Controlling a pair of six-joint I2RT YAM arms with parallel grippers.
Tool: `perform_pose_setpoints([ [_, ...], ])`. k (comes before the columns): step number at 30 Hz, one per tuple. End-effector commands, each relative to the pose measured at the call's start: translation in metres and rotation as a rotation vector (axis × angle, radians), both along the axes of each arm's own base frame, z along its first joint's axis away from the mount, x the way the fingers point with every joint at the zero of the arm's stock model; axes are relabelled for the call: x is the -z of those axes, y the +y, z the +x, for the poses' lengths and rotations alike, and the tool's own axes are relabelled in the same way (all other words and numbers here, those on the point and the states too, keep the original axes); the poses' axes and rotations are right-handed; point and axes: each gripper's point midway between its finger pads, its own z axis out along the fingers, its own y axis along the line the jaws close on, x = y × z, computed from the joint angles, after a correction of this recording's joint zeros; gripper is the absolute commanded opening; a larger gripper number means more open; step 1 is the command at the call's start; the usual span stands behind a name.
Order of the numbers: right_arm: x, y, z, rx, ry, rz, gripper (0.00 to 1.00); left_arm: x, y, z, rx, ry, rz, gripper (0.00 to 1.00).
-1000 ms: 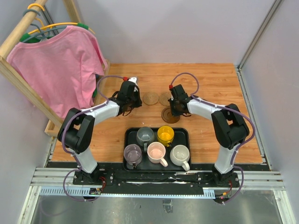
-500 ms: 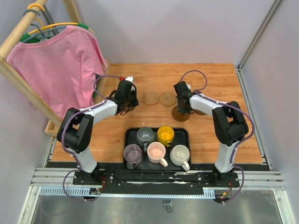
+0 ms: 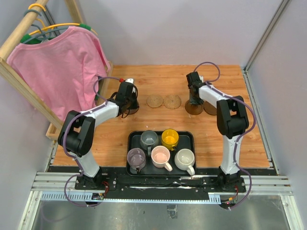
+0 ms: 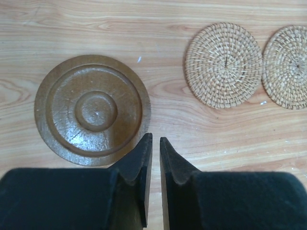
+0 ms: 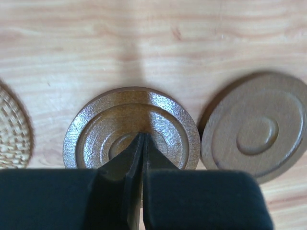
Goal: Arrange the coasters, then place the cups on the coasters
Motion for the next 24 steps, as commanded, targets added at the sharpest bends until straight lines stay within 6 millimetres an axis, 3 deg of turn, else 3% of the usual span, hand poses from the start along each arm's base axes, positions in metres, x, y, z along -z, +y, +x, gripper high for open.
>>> perform_pose_setpoints([
  [1, 0.011, 0.005, 0.011, -0.049, 0.044, 0.035, 0.01, -0.005, 0.015, 0.014, -0.045, -0.022, 0.03, 0.16],
  [12, 0.003, 0.054, 0.031, -0.229, -0.007, 0.103, 0.01, 0.009, 0.041, 0.034, -0.132, 0.015, -0.013, 0.17],
  [24, 0.006, 0.092, 0.024, -0.351, 0.005, 0.141, 0.01, 0.023, 0.048, 0.049, -0.164, 0.055, -0.066, 0.16],
])
